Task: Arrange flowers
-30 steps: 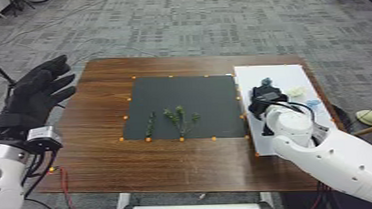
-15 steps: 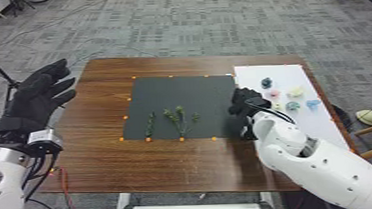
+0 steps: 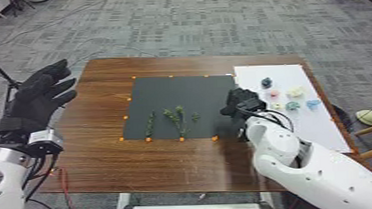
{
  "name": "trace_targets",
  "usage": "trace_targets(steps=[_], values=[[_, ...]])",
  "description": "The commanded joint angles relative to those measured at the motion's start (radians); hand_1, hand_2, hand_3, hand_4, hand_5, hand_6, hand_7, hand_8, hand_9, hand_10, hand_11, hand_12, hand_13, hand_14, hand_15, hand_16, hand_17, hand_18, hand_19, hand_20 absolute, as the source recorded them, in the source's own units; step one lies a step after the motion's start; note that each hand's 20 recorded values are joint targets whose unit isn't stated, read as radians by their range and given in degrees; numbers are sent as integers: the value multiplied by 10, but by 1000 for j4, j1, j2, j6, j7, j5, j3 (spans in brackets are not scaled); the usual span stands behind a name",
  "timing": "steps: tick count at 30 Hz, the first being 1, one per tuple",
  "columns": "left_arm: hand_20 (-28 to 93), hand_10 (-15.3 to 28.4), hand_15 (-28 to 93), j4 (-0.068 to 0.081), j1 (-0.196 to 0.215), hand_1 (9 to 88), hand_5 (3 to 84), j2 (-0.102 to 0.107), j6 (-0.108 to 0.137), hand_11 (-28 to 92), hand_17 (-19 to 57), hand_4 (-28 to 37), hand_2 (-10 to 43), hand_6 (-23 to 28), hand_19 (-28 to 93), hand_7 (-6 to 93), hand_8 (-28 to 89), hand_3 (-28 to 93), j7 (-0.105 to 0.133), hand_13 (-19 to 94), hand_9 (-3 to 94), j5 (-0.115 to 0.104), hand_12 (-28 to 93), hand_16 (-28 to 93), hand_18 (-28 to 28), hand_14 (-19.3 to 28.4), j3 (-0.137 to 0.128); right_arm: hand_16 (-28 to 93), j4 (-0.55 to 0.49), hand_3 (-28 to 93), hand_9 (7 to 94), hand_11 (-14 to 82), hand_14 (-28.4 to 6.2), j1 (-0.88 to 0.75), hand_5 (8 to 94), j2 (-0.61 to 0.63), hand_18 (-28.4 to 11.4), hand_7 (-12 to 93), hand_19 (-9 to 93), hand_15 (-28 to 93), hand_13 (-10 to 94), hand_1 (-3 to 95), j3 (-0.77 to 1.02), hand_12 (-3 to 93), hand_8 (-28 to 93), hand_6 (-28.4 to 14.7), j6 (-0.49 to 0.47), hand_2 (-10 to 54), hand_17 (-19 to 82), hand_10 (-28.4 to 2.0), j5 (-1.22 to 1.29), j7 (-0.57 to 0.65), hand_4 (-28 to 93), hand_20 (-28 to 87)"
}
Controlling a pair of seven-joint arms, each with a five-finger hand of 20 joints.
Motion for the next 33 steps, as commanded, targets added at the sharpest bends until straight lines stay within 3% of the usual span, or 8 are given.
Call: trace_targets(steps=[1,10,15,22,28,33], values=[[118,88,431,-6,24,246,231,-11,-3,217,-105,-280,-43,10,386,208,-103,701,-2,75,162,-1,197,-45,188,121,-11,419,-63,766,863,626,-76,-36,798,121,-221,561,932,832,831,189,126,490,-89,12,-87,-95,568,-77,11,28,-282,725],[119,90,434,-6,16,247,232,-12,0,217,-107,-279,-42,11,387,207,-102,699,-5,75,163,0,198,-44,189,122,-7,416,20,736,867,627,-77,-33,804,63,-225,561,932,834,832,170,118,489,-85,12,-213,-95,569,-77,71,9,-283,729],[119,90,433,-16,19,247,232,-12,0,217,-107,-279,-42,12,388,207,-102,699,0,75,162,9,198,-45,190,122,-7,421,52,722,857,621,-82,-37,797,47,-226,547,932,832,825,148,136,494,-85,8,-257,-95,563,-82,101,9,-283,728],[118,90,433,-12,8,247,231,-7,0,217,-107,-277,-39,11,389,205,-102,696,0,75,163,9,198,-45,190,123,-7,422,72,728,851,616,-84,-24,790,32,-229,535,932,829,815,124,121,494,-83,4,-282,-95,551,-87,98,15,-283,723],[117,91,432,-14,15,247,231,-10,-1,218,-107,-277,-40,12,388,203,-101,695,-2,76,163,10,198,-45,190,123,-11,418,86,750,850,615,-82,-1,789,-7,-225,532,932,829,816,192,61,491,-86,6,-324,-95,552,-84,83,16,-282,718],[117,92,433,-6,1,248,231,-3,-6,218,-107,-277,-40,12,389,203,-101,696,-6,76,164,9,198,-45,190,123,1,416,124,776,852,613,-76,15,789,-45,-221,532,932,826,819,251,25,487,-90,10,-351,-95,556,-79,81,22,-281,712]])
